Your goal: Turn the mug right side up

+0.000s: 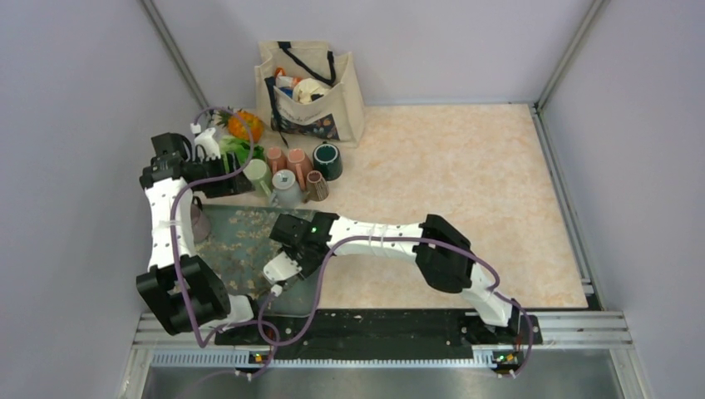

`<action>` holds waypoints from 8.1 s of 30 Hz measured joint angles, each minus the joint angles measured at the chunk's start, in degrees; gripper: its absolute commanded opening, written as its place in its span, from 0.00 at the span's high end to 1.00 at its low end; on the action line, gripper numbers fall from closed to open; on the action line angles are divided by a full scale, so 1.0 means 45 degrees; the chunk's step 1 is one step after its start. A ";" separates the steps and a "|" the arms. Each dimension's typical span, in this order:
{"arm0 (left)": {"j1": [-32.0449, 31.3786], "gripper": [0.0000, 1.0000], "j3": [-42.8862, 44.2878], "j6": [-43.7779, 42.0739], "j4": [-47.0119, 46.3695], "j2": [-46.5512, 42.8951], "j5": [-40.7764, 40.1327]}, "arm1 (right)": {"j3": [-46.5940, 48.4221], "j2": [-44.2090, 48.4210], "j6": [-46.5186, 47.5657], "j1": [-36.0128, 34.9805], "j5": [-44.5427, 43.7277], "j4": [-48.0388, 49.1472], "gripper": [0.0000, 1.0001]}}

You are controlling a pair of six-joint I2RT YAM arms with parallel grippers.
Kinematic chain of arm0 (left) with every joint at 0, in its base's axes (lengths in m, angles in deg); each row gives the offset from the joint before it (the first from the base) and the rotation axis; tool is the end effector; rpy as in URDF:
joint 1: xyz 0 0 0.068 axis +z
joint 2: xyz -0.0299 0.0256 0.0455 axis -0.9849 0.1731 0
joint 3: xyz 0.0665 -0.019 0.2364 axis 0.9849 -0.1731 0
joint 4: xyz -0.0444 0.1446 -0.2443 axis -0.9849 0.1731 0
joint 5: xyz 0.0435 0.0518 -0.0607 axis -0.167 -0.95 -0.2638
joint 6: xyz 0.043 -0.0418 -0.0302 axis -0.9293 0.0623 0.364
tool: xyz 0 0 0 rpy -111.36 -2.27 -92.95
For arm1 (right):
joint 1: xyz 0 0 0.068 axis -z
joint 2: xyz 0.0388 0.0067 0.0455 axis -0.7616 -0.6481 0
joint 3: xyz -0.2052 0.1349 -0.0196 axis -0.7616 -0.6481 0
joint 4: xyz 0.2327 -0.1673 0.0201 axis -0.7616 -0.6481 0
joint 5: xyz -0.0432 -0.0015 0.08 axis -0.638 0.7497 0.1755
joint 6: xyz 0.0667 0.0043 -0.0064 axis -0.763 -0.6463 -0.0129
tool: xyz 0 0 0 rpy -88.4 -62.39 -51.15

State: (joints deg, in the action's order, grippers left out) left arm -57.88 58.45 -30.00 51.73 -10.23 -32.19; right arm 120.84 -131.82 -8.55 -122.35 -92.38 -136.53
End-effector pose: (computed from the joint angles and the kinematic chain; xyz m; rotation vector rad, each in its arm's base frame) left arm 0.2991 0.0881 0.2821 -0.0088 2.3937 -0.5370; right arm 0.1476 0.4653 0.1510 -2.5485 1.0275 -0.0333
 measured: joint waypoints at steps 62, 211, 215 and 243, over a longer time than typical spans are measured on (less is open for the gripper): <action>-0.0583 1.00 -0.2069 -0.4036 -0.0801 0.1540 -0.8160 | -1.1050 1.1560 -1.0856 0.6790 0.4663 0.8752 0.21; -0.1734 1.00 0.0204 0.3633 -0.2929 0.1151 -0.3322 | -1.1803 0.9321 -1.7291 0.6790 0.6873 1.4766 0.01; -0.1894 1.00 0.0408 0.3507 -0.2497 0.0549 -0.1166 | -1.1341 0.8291 -1.8700 0.6790 0.6518 1.6072 0.01; -0.6086 1.00 0.1710 0.4061 -0.2759 -0.0311 0.5085 | -0.9423 0.6081 -2.3295 0.6790 0.6421 2.5631 0.91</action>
State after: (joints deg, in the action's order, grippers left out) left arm -85.26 66.14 -11.73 39.32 -11.63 -9.31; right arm 78.44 -104.45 -113.37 -91.80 -63.49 -21.19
